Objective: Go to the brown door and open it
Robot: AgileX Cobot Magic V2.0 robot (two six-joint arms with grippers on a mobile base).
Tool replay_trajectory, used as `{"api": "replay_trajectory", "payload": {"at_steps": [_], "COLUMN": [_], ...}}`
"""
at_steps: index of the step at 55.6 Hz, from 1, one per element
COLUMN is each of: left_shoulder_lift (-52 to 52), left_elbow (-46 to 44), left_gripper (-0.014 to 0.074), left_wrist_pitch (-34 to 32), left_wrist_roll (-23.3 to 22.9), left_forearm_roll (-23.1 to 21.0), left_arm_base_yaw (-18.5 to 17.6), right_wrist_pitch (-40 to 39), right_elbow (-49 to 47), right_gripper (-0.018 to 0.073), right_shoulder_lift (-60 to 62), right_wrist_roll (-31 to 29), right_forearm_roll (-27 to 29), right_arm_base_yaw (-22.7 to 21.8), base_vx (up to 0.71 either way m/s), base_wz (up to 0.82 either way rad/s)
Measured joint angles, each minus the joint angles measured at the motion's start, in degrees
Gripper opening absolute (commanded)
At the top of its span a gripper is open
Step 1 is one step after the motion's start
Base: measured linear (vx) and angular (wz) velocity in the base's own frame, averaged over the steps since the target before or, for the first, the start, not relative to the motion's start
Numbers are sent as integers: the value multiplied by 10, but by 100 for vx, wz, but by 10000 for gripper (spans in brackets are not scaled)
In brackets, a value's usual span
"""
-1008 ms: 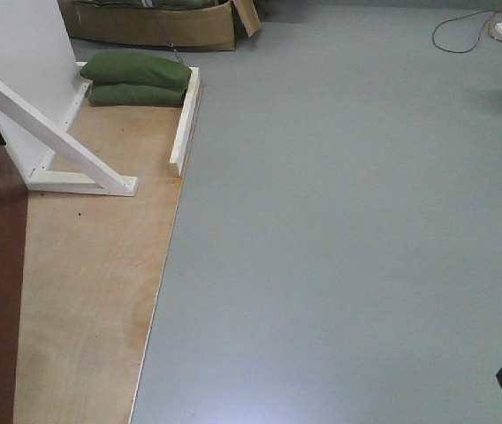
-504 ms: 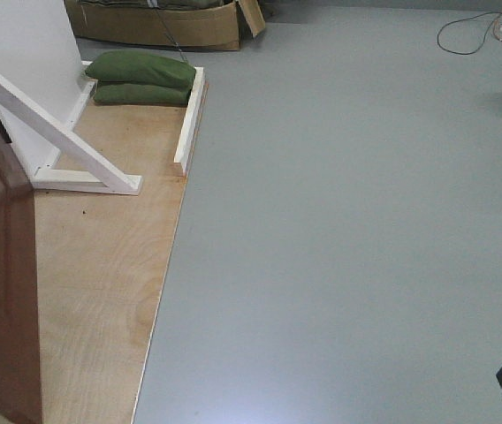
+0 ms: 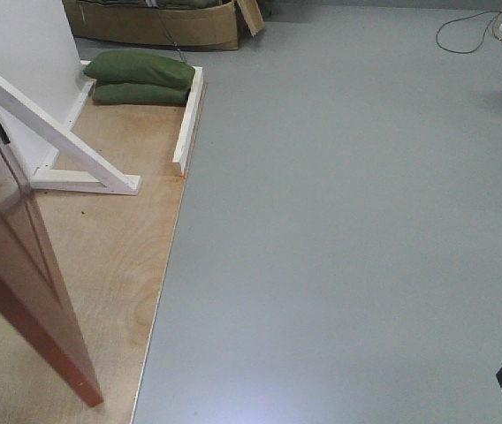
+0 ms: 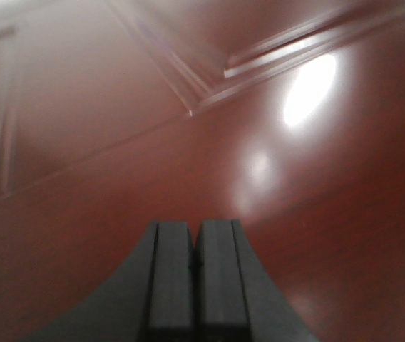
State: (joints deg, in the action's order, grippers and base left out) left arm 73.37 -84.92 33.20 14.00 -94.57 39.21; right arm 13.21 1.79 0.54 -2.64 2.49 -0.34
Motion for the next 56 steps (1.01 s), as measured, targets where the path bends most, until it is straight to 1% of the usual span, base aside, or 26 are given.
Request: {"api": "replay_trajectory", "payload": {"at_steps": [6, 10, 14, 17, 22, 23, 24, 27, 30, 34, 36, 37, 38, 44, 49, 56], "left_shoulder_lift": [0, 0, 3, 8, 21, 24, 27, 36, 43, 54, 60, 63, 67, 81, 87, 93], "left_elbow": [0, 0, 0, 0, 0, 0, 0, 0, 0, 0, 0, 0, 0, 0, 0, 0], "left_gripper": [-6, -6, -6, -6, -6, -6, -6, -6, -6, -6, -6, -6, -6, -6, -6, -6], "left_wrist_pitch": [53, 89, 119, 131, 128, 126, 121, 103, 80, 31, 4, -13, -36, -121, -186, -263], "left_wrist_roll": [0, 0, 0, 0, 0, 0, 0, 0, 0, 0, 0, 0, 0, 0, 0, 0], "left_forearm_roll": [17, 51, 104, 157, 249, 255, 279, 320, 349, 386, 411, 421, 440, 513, 557, 588], "left_arm_base_yaw": [0, -1, -5, -16, -48, -54, -63, -87, -115, -156, -177, -191, -209, -283, -334, -397], "right_wrist_pitch": [0, 0, 0, 0, 0, 0, 0, 0, 0, 0, 0, 0, 0, 0, 0, 0], "right_elbow": [0, 0, 0, 0, 0, 0, 0, 0, 0, 0, 0, 0, 0, 0, 0, 0], "right_gripper": [0, 0, 0, 0, 0, 0, 0, 0, 0, 0, 0, 0, 0, 0, 0, 0], "right_shoulder_lift": [0, 0, 0, 0, 0, 0, 0, 0, 0, 0, 0, 0, 0, 0, 0, 0], "right_wrist_roll": [0, 0, 0, 0, 0, 0, 0, 0, 0, 0, 0, 0, 0, 0, 0, 0], "right_forearm_roll": [0, 0, 0, 0, 0, 0, 0, 0, 0, 0, 0, 0, 0, 0, 0, 0], "right_arm_base_yaw": [0, 0, 0, 0, 0, 0, 0, 0, 0, 0, 0, 0, 0, 0, 0, 0], "base_vx": [0, 0, 0, 0, 0, 0, 0, 0, 0, 0, 0, 0, 0, 0, 0, 0], "base_wz": [0, 0, 0, 0, 0, 0, 0, 0, 0, 0, 0, 0, 0, 0, 0, 0]}}
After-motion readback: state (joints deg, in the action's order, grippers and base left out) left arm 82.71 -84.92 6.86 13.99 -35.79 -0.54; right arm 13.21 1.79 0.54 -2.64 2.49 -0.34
